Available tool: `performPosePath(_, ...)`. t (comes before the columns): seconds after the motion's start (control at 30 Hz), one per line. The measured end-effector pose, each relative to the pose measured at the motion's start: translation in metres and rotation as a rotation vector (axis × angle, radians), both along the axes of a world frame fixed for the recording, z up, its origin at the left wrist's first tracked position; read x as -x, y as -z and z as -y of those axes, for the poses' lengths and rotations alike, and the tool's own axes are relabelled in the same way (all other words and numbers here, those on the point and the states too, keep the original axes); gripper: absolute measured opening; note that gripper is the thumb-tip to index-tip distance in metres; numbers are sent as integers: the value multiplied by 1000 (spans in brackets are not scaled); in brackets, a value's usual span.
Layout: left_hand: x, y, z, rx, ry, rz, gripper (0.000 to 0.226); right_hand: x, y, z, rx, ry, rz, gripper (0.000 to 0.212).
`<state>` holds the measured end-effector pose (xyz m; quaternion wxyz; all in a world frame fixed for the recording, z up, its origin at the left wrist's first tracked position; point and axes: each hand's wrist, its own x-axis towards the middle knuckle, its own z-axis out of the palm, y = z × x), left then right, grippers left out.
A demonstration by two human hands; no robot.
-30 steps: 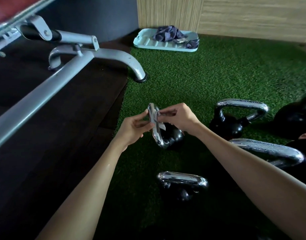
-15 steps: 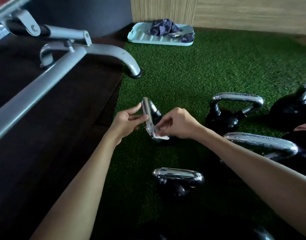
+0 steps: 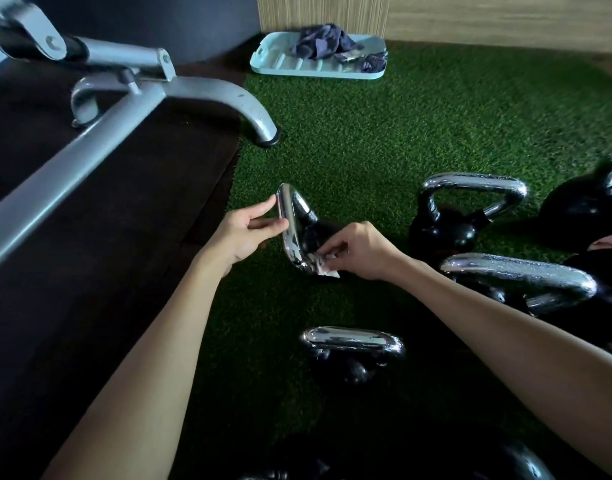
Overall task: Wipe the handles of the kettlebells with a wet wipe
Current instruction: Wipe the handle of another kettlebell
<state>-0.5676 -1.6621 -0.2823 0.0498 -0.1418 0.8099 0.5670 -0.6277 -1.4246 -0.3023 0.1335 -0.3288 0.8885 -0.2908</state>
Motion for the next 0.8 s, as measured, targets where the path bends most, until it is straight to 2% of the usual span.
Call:
performPosePath(0.13,1,-1,4,31,37,13,70,15,-5,7,45,31,-62,29)
performPosePath(0.37,1,2,3,47,47,-4,70,30,-1,23,-191,-141,-68,32)
performPosePath(0.47,1,2,3,55,50,-11,71,30,-4,21,-144,-153,10,32)
performPosePath(0.6,-1,4,7,31,40,-8,73,24,-2,26,19,-91,185,31)
performPosePath(0.8,-2,4,3,21,35,-14,72,23,-4,37,-35,-79,165,21)
